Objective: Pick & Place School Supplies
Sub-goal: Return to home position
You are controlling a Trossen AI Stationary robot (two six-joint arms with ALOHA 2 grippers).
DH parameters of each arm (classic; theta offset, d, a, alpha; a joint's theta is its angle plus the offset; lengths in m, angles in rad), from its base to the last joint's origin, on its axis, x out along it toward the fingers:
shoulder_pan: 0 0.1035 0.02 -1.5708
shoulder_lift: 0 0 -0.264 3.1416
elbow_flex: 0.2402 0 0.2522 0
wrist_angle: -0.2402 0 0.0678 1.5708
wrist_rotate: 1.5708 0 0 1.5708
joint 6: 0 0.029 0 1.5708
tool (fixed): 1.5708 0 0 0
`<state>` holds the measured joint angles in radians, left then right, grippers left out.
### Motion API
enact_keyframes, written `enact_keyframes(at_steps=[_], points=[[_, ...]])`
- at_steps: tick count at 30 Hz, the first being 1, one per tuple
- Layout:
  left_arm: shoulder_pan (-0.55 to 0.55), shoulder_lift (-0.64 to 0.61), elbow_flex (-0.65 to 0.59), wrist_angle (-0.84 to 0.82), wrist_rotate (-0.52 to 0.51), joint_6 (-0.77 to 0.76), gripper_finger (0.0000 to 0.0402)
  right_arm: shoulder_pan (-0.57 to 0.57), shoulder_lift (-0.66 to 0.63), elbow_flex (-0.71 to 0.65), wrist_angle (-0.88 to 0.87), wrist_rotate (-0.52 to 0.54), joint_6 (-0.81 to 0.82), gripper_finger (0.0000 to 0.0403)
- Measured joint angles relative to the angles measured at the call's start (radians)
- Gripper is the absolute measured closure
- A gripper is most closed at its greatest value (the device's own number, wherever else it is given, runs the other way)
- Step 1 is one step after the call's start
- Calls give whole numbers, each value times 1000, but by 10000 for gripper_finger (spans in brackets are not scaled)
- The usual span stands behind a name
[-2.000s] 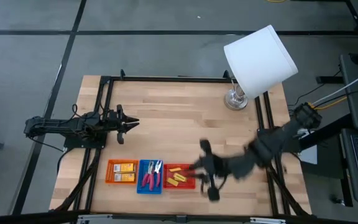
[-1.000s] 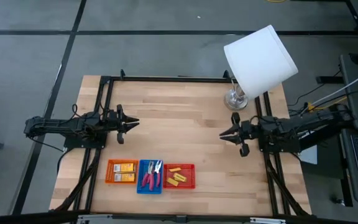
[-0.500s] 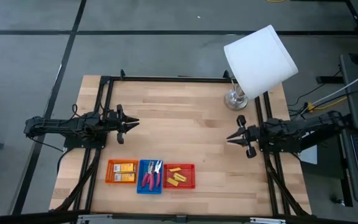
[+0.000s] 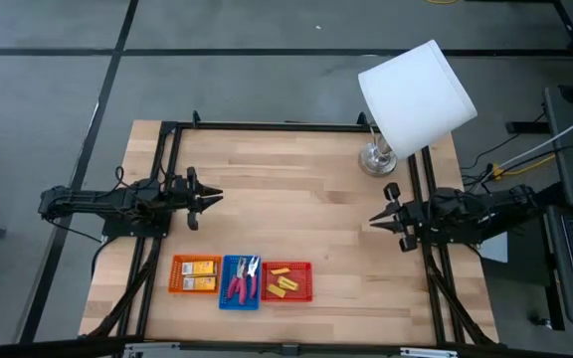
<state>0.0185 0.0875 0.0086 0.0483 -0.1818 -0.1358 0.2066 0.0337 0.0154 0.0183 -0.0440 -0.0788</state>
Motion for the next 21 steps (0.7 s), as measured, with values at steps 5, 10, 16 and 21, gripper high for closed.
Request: enact_keyframes(at_steps=[5,10,16,21], points=[[0,0,0,0,0,0,325,0,-35,0,2,85,46,347],[0,0,0,0,0,0,325,0,-34,0,6,113,48,347],[0,0,0,0,0,0,325,0,-34,0,7,112,49,347],[0,0,0,0,0,0,325,0,-34,0,7,112,49,347]])
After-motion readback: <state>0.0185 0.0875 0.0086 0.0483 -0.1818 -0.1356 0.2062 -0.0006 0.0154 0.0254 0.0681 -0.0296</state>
